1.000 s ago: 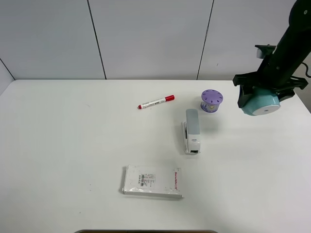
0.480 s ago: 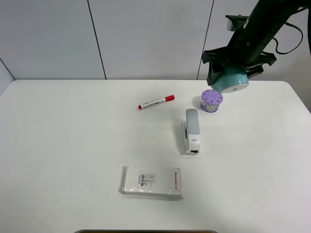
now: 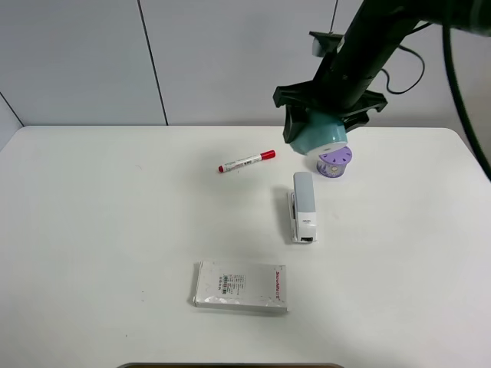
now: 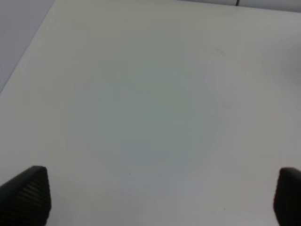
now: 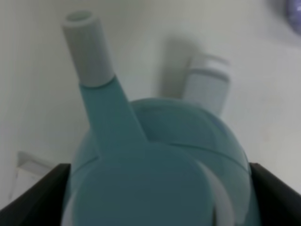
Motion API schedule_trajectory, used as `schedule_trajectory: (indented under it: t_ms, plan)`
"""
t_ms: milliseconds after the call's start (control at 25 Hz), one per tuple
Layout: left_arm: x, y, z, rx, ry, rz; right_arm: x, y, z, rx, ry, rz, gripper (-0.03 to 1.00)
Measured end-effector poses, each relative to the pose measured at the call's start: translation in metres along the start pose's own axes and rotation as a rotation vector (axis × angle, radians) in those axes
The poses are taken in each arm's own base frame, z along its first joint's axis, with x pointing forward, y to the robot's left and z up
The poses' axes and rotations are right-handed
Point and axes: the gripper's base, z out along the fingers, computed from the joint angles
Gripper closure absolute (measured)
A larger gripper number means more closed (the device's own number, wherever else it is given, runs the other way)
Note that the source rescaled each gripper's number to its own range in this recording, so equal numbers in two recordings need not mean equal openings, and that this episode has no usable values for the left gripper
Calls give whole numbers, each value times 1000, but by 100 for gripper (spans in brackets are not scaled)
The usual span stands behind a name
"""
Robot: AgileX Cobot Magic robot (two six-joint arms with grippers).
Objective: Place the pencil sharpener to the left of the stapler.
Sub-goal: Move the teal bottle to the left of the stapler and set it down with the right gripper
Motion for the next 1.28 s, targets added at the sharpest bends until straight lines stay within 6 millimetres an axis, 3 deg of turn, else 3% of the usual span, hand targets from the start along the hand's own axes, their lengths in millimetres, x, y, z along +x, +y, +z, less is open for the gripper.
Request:
schedule_trajectory:
  t_ms: [280, 520, 840, 1280]
  plan:
    - [0, 0, 0, 0, 0, 0, 1, 40, 48, -24, 66, -54, 97]
    - [0, 0, 0, 0, 0, 0, -12, 64, 82, -31, 105, -56, 97]
    - [0, 0, 0, 0, 0, 0, -22, 72, 124, -16, 193, 11, 97]
    - [0, 0, 0, 0, 0, 0, -17, 67, 151, 17, 279, 50, 97]
